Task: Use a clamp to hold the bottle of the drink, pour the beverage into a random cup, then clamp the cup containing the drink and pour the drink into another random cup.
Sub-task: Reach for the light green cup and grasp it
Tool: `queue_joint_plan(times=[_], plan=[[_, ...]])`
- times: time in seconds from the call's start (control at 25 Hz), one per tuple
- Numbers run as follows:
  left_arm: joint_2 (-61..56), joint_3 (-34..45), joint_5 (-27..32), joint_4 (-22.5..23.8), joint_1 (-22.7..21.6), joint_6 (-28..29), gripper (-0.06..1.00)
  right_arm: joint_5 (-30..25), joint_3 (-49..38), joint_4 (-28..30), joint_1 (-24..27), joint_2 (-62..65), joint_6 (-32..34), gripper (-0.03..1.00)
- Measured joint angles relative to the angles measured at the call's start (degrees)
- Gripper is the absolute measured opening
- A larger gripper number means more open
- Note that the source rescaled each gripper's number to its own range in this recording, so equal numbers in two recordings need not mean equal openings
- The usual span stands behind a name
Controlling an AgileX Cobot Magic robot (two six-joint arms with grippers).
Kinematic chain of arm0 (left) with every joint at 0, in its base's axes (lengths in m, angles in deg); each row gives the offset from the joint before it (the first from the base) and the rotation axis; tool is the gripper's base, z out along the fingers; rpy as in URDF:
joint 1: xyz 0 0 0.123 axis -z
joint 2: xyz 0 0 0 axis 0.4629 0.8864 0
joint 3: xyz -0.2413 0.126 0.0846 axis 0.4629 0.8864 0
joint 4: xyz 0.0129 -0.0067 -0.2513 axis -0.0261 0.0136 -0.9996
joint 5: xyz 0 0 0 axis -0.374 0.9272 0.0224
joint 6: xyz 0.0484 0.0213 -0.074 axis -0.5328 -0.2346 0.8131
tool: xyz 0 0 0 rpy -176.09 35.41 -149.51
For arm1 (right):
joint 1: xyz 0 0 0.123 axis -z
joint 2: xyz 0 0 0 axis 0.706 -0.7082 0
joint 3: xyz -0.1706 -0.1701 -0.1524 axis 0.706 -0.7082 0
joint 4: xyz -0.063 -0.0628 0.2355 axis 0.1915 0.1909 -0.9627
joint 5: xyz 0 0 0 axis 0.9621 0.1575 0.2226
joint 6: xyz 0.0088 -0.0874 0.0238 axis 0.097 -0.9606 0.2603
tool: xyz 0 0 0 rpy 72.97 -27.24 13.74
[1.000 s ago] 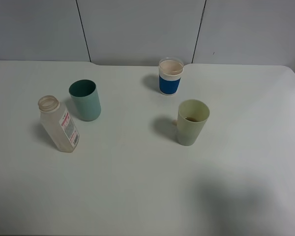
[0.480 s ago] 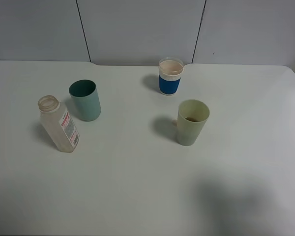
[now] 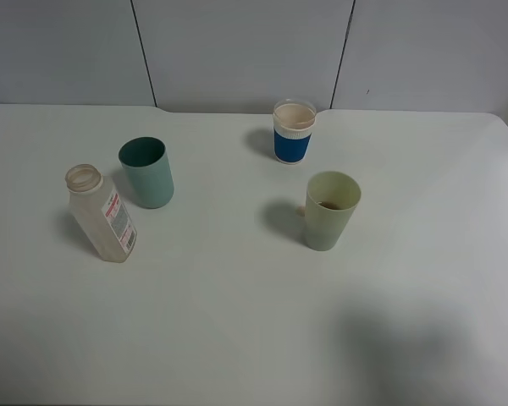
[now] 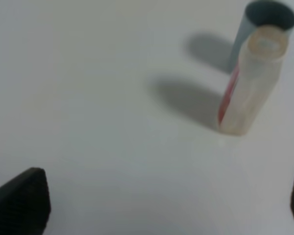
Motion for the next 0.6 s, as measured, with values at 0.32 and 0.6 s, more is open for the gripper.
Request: queue_joint_plan(times=[0.32, 0.6], plan=[[0.0, 3.6, -5.0, 1.2, 0.0, 0.0, 1.0, 0.0, 0.0, 0.0, 0.0, 0.0, 0.0, 1.0], [0.0, 5.4, -8.6, 1.1, 0.0, 0.1, 1.0, 0.0, 0.0, 0.0, 0.0, 0.0, 0.0, 1.0]])
